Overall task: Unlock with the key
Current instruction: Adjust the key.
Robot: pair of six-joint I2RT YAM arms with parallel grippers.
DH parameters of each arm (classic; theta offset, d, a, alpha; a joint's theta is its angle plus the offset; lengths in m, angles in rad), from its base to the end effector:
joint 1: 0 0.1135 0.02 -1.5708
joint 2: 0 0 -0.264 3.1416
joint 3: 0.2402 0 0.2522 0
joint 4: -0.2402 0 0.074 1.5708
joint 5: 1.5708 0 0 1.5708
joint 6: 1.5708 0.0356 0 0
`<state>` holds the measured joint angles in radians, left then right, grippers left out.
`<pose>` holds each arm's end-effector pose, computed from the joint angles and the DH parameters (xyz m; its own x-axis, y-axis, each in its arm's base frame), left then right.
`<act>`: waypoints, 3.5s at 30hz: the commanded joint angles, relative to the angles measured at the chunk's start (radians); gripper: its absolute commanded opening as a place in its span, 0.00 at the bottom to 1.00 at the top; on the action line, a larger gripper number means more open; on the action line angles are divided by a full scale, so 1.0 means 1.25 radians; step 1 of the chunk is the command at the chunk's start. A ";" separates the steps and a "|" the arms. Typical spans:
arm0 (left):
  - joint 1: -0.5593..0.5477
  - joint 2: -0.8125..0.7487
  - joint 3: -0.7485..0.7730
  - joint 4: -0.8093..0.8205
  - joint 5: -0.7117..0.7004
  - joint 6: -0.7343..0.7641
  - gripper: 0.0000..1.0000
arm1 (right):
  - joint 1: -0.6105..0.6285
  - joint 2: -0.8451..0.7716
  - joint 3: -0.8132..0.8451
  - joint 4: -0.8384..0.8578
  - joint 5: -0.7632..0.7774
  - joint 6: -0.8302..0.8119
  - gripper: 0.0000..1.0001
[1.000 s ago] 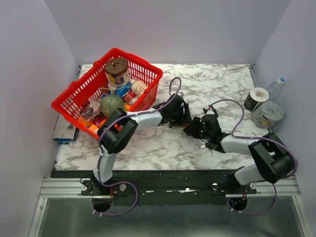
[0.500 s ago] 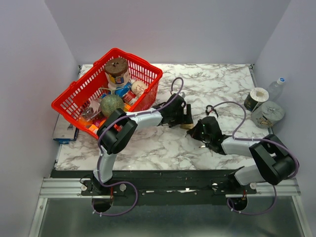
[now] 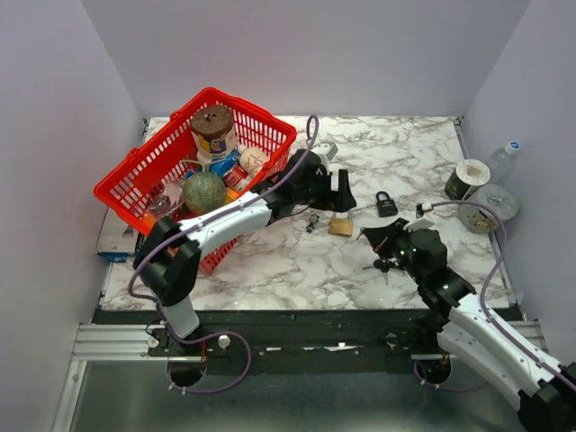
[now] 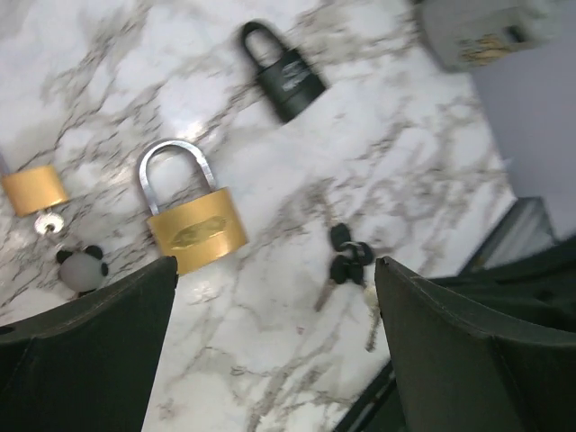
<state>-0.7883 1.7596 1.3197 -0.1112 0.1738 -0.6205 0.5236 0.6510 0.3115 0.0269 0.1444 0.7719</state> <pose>0.2845 -0.2948 0.2657 -0.7669 -0.0409 -0.6405 0.4381 0.6959 -0.5690 0.1454 0.0780 0.2149 -0.4533 0.5353 -0.7127 -0.0838 0.7704 0.6320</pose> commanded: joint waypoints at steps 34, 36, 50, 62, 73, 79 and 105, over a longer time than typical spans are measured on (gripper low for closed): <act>0.004 -0.250 -0.316 0.639 0.638 -0.223 0.53 | -0.003 -0.122 0.174 0.047 -0.376 -0.081 0.01; 0.004 -0.239 -0.318 0.672 0.640 -0.251 0.50 | -0.003 -0.118 0.173 0.047 -0.381 -0.081 0.01; 0.002 -0.203 -0.323 0.632 0.656 -0.235 0.00 | -0.003 -0.132 0.229 -0.112 -0.351 -0.133 0.34; -0.041 -0.236 -0.207 -0.131 0.704 0.283 0.00 | -0.003 -0.002 0.434 -0.548 -0.588 -0.338 0.56; -0.079 -0.237 -0.160 -0.299 0.732 0.382 0.00 | 0.028 0.067 0.326 -0.394 -0.768 -0.280 0.45; -0.087 -0.227 -0.148 -0.322 0.734 0.397 0.00 | 0.066 0.093 0.291 -0.322 -0.759 -0.258 0.42; -0.088 -0.227 -0.144 -0.281 0.662 0.369 0.00 | 0.087 0.051 0.188 -0.193 -0.797 -0.203 0.01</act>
<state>-0.8925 1.4921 1.1091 -0.5228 1.0542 -0.1448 0.6228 0.7700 0.5789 -0.2916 -0.8547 0.4709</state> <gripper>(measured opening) 0.008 0.017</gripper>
